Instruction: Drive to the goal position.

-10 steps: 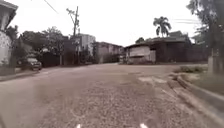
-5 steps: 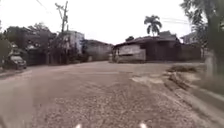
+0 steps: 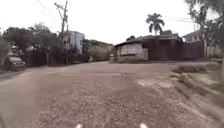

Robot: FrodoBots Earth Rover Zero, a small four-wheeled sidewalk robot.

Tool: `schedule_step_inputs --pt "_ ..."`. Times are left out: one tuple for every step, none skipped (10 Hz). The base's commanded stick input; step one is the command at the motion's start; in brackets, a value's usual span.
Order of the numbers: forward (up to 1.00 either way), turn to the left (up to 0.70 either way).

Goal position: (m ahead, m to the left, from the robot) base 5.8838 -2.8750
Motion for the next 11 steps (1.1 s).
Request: schedule_step_inputs --pt "0.85 0.00" --pt "0.85 0.00" --pt "0.85 0.00" --pt "0.85 0.00" --pt "0.85 0.00" --pt "0.85 0.00" --pt "0.85 -0.13" --pt "0.85 -0.34" --pt "0.85 -0.34" --pt "0.85 -0.34" --pt "0.85 -0.28"
